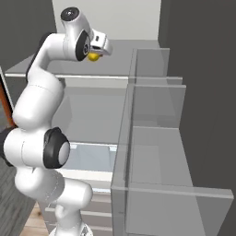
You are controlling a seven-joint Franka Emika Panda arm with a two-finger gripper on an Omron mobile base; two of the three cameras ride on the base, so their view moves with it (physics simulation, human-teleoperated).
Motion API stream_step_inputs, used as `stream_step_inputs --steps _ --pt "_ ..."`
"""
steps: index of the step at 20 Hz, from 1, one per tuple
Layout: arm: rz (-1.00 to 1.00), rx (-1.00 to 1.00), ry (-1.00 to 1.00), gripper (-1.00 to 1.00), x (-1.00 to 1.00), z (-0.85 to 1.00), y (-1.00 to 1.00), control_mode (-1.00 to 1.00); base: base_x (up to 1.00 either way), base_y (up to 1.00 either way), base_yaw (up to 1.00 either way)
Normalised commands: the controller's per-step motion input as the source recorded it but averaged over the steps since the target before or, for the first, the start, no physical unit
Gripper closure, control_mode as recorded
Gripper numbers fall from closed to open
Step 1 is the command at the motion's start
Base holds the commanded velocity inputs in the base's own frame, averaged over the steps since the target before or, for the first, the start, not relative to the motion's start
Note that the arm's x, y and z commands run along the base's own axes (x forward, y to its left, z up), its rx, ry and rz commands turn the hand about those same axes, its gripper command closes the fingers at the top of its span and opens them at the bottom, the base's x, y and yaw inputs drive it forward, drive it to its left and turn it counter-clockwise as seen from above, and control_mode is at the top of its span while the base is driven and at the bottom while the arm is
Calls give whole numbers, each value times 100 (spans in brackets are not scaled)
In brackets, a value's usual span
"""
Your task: Retrieve a lemon from the fridge and place it on the cutting board with the fish.
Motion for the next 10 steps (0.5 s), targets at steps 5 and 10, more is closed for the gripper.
stream_step_inputs --steps 5,10 --pt "0 0 -13 100 -93 0 0 -100 0 0 0" --pt "0 1 -1 100 -100 12 0 -100 0 0 0"
